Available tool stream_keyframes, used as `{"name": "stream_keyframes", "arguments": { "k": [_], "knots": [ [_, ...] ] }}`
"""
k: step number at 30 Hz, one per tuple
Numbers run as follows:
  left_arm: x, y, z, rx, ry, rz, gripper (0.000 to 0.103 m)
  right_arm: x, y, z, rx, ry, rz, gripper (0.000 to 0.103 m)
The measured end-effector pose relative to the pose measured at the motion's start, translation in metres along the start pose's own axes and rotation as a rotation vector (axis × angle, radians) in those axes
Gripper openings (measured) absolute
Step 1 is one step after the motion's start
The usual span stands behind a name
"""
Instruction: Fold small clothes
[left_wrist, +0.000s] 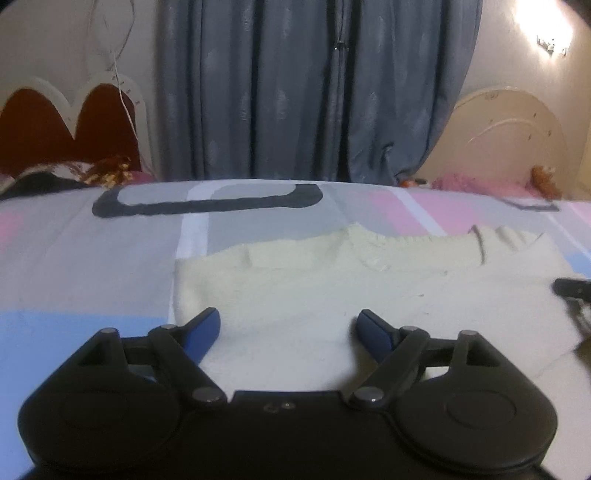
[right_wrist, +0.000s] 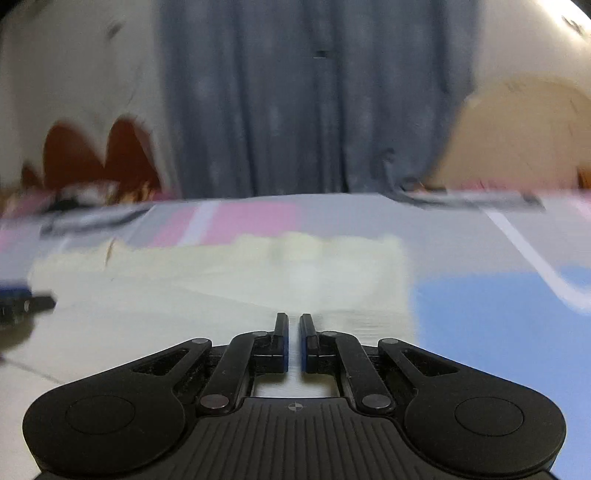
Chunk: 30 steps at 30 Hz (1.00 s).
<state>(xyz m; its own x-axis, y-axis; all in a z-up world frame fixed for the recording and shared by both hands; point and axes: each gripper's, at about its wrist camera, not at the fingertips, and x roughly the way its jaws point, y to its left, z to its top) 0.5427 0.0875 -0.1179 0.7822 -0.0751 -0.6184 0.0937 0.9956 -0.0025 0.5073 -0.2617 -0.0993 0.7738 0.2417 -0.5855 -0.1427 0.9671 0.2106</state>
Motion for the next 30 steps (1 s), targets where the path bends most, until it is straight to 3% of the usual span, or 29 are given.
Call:
{"name": "stream_keyframes", "arguments": {
  "k": [2,6,8,13,17,20,21,26,30],
  "knots": [
    [-0.009,-0.010,0.005,-0.003,0.000,0.024,0.075,0.001,0.011,0.007,-0.046,0.006,-0.023,0.003],
    [-0.034,-0.040,-0.007,0.047,-0.023,-0.051,0.080,-0.018,0.031,0.008,-0.098,-0.010,0.012,0.004],
    [-0.031,-0.050,-0.026,0.082,0.002,-0.029,0.082,-0.018,0.033,-0.005,-0.137,0.056,-0.011,0.004],
    [-0.043,-0.052,-0.021,0.055,-0.008,0.002,0.077,-0.027,0.032,-0.023,-0.161,0.053,-0.020,0.004],
    [-0.047,-0.065,-0.025,0.043,-0.021,-0.049,0.082,-0.037,0.035,-0.017,-0.114,-0.005,0.018,0.004],
    [-0.039,-0.068,-0.034,0.067,-0.003,-0.023,0.084,-0.024,0.053,-0.029,-0.193,0.052,0.038,0.004],
    [-0.040,-0.065,-0.033,0.056,0.003,-0.028,0.084,-0.025,0.056,-0.036,-0.238,0.024,0.025,0.004],
    [-0.049,-0.034,-0.038,0.024,0.014,-0.005,0.084,-0.029,0.012,-0.027,-0.181,0.030,-0.076,0.003],
    [-0.054,-0.034,-0.025,0.006,0.002,-0.004,0.081,-0.030,0.003,-0.011,-0.135,0.042,-0.040,0.004]
  ]
}}
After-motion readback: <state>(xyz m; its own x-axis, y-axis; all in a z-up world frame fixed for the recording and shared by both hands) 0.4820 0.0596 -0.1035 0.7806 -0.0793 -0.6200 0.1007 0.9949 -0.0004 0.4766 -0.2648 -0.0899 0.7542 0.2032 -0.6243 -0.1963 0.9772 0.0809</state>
